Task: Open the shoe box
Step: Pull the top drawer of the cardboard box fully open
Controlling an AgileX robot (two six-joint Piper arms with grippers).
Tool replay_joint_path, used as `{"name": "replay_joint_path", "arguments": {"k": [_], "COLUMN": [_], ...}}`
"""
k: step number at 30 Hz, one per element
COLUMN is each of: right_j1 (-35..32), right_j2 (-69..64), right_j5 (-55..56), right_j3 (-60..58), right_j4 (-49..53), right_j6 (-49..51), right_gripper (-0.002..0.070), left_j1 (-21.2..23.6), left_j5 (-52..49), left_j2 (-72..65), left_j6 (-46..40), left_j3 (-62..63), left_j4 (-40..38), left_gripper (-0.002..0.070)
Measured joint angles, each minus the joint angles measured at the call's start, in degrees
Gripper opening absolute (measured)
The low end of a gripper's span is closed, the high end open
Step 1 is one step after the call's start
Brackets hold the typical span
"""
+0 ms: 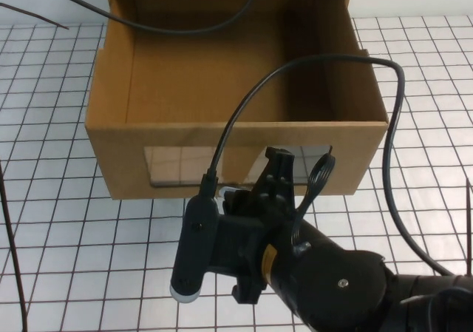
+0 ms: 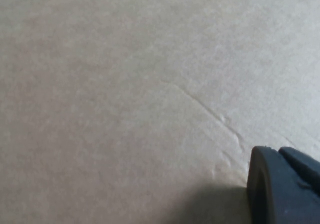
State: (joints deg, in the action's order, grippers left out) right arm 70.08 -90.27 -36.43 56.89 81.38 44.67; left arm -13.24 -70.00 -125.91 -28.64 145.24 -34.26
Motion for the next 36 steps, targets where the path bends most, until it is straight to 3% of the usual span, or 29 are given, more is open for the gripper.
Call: {"name": "replay_joint_path", "arguments": {"k": [8, 16, 22, 27, 30, 36], "right_j1": [0.0, 3.4, 7.8, 7.9, 6.0, -5.7], "right_j2": [0.0, 3.5, 12.5, 18.0, 19.4, 23.2], "right_j5": [0.1, 1.0, -0.4, -10.5, -16.7, -20.0], "right_j3": [-0.1, -0.1, 0.1, 3.3, 6.2, 9.0], "right_j4": [-1.3, -5.2, -9.9, -13.0, -14.2, -19.5], "right_j6": [0.1, 0.3, 0.3, 0.3, 0.3, -1.9], "right_gripper": [-0.0004, 0.0081, 0.0032, -0.0006, -0.0009, -0.0011], "left_j1": [0.0, 0.0, 0.0, -0.2, -0.5, -0.4], "left_j5": [0.0, -0.5, -2.2, -2.4, -2.6, -2.7], "left_j2": [0.0, -0.4, -1.3, 1.6, 4.7, 12.3], "left_j6": [0.0, 0.0, 0.8, 1.4, 2.5, 3.8], "left_j3": [0.0, 1.6, 7.7, 9.8, 10.0, 6.4], "left_j4": [0.0, 0.2, -0.1, -0.3, 0.9, 5.6], "left_gripper": [-0.0002, -0.0002, -0.0002, -0.0002, -0.0002, -0.0002]}}
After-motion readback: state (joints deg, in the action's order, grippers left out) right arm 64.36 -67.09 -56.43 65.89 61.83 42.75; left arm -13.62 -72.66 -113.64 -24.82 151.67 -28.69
